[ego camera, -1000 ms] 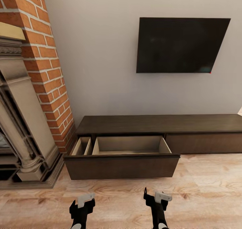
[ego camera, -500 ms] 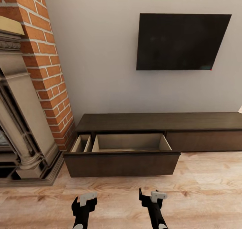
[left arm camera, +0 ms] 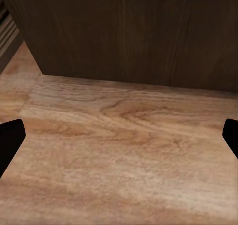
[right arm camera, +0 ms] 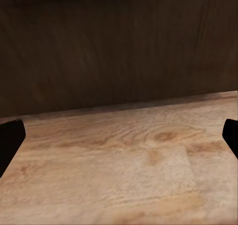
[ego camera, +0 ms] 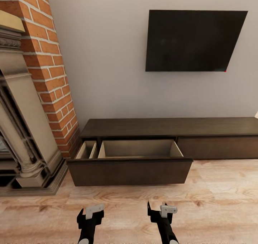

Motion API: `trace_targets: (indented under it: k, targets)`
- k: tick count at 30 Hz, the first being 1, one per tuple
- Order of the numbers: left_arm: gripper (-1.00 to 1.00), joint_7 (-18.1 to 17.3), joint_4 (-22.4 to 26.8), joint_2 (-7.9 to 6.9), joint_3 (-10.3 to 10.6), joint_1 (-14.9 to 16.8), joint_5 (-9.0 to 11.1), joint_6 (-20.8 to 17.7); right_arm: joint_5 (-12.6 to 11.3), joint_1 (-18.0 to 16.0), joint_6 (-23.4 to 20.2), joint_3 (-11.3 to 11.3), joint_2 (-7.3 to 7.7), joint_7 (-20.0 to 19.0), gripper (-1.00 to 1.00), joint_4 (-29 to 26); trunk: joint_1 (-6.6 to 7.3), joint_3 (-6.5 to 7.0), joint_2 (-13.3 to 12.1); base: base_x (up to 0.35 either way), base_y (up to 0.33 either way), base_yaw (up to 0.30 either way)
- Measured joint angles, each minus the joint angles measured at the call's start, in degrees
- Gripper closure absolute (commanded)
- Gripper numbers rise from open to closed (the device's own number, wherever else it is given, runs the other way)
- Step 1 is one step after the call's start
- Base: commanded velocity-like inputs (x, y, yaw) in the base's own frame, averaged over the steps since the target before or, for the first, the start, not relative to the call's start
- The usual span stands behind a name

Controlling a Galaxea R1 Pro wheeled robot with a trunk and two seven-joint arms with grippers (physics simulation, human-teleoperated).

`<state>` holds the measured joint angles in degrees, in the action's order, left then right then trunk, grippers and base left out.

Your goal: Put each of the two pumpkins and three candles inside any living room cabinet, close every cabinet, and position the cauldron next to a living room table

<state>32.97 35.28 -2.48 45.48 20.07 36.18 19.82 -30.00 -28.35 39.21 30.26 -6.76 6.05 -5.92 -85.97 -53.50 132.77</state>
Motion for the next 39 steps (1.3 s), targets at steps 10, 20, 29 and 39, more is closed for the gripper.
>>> trace_targets:
  k: [10,20,29,39]
  targets:
    - [-1.00,0.00,0.69,-0.03,-0.02,0.01,-0.01,0.05,-0.16,0.00,-0.11,-0.08,0.00,-0.03,-1.00,0.02,-2.20,-1.80,4.01,0.000,0.000,0.000]
    - [-1.00,0.00,0.70,0.00,0.00,-0.02,-0.01,0.03,-0.67,0.00,-0.19,-0.42,0.05,0.17,-1.00,0.16,-4.39,-3.59,8.02,0.000,0.000,0.000]
    - [-1.00,0.00,0.70,-0.01,0.00,-0.02,0.08,0.04,-0.75,0.00,-0.19,-0.58,0.00,0.43,-1.00,0.19,-5.80,-5.33,10.48,0.000,0.000,0.000]
    - [-1.00,0.00,0.72,0.01,0.02,-0.03,0.08,-0.03,-0.74,0.00,-0.19,-0.61,0.00,0.52,-1.00,0.19,-6.05,-7.55,10.61,0.000,0.000,0.000]
